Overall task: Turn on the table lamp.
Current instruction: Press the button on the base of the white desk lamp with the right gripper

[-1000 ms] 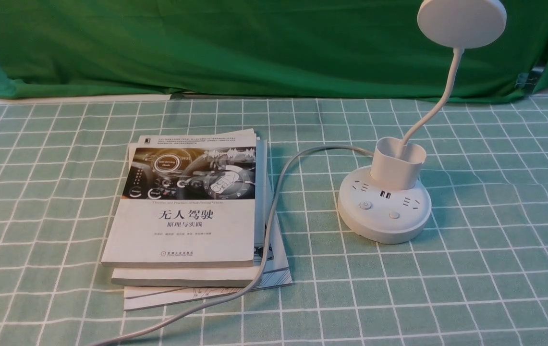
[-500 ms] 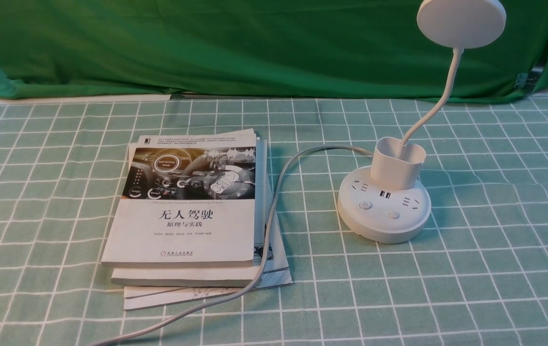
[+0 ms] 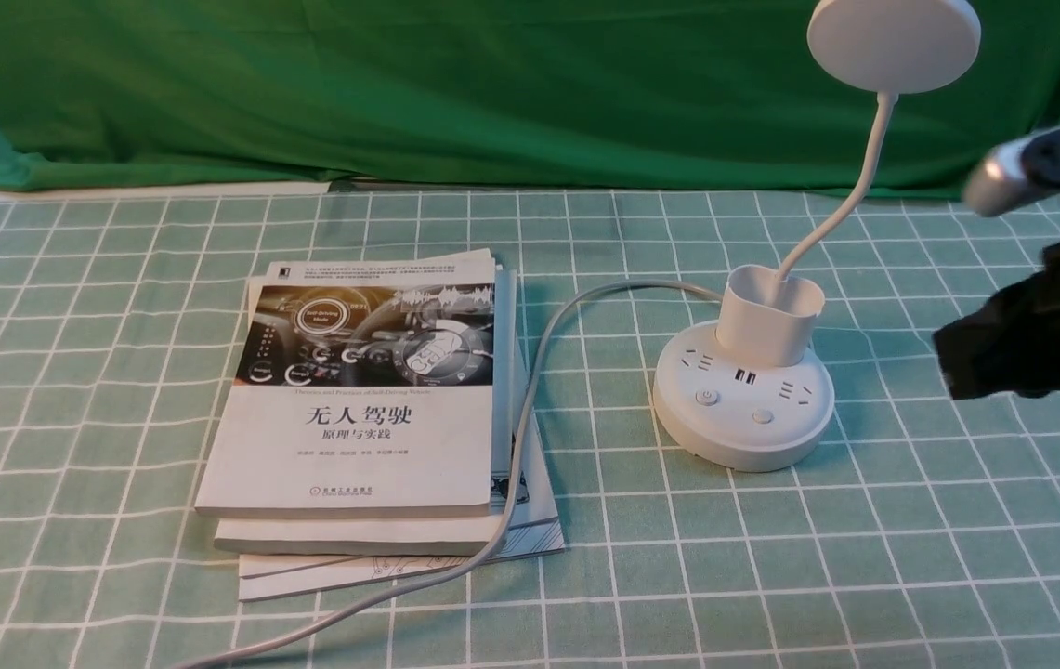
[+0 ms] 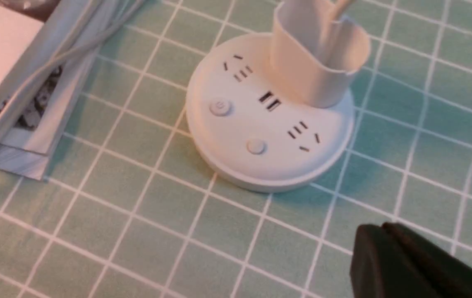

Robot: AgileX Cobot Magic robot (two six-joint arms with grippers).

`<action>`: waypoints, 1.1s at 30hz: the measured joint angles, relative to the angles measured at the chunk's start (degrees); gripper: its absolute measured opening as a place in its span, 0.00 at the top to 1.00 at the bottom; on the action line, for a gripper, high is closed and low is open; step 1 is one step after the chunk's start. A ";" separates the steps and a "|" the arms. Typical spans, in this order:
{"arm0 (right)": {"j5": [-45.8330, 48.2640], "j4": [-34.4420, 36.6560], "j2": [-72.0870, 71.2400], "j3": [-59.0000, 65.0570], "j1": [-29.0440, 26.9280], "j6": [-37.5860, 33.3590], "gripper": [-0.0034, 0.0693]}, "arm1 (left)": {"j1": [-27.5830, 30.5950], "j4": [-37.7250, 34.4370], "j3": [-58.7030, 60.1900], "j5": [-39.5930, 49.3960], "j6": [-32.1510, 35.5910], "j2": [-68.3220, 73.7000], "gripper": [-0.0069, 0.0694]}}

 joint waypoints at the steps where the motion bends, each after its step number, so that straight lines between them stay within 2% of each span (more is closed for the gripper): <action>1: 0.00 0.07 1.43 -0.67 0.47 -0.14 0.92 | 0.00 0.00 0.00 0.00 0.00 0.00 0.88; 15: -3.82 0.19 22.77 -8.85 6.47 -0.95 0.91 | 0.00 0.00 0.00 0.00 0.00 0.00 0.88; 23: -8.70 0.20 26.76 -8.95 6.56 -0.95 0.91 | 0.00 0.00 0.00 0.00 0.00 0.00 0.88; 33: -9.21 0.20 28.15 -8.96 6.56 -0.95 0.90 | 0.00 0.00 0.00 0.00 0.00 0.00 0.88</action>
